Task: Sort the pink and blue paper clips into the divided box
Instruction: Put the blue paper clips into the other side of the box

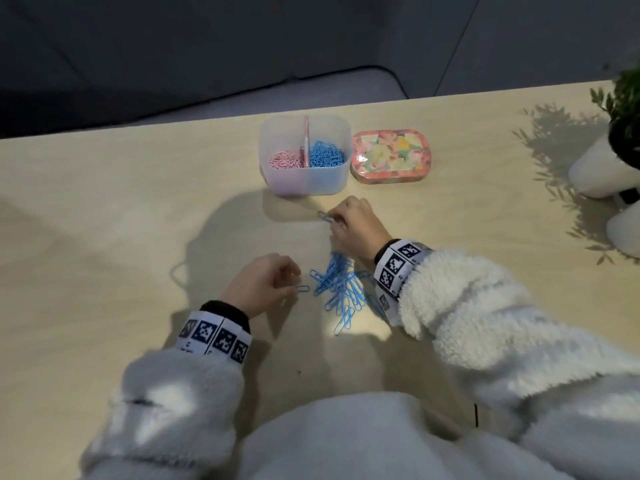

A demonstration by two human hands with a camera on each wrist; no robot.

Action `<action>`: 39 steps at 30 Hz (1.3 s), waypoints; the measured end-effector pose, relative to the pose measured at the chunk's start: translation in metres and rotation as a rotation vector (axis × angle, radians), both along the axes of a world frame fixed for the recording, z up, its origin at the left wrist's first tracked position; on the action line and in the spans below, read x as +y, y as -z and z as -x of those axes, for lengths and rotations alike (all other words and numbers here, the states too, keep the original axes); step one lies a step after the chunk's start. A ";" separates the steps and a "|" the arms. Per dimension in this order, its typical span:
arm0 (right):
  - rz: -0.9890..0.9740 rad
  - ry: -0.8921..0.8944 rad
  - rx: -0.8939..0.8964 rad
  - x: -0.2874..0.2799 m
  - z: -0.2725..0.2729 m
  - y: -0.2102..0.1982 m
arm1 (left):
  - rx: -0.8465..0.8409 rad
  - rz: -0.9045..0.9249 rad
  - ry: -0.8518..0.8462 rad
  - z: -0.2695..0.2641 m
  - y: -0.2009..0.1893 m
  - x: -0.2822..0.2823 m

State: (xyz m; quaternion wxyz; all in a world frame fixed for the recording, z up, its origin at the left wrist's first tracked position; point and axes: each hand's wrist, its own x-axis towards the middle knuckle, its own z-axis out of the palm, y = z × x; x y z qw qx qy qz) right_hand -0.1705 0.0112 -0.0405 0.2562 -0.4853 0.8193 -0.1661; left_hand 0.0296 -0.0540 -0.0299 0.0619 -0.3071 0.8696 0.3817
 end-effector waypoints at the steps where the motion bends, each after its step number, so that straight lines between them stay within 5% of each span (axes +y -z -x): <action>1: 0.013 -0.065 0.012 0.003 -0.007 0.002 | -0.008 0.022 -0.002 -0.003 0.003 0.004; 8: 0.155 -0.311 0.058 0.055 -0.030 0.013 | 0.051 0.138 -0.118 0.012 0.017 0.028; 14: 0.006 -0.385 0.056 0.066 -0.027 -0.003 | 0.026 0.135 -0.142 0.018 0.020 0.047; 23: -0.037 -0.328 0.231 0.063 -0.045 0.003 | -0.004 0.210 -0.084 0.030 0.016 0.045; 39: -0.057 -0.194 -0.116 0.060 -0.017 -0.009 | -0.018 0.170 -0.063 0.016 0.012 0.031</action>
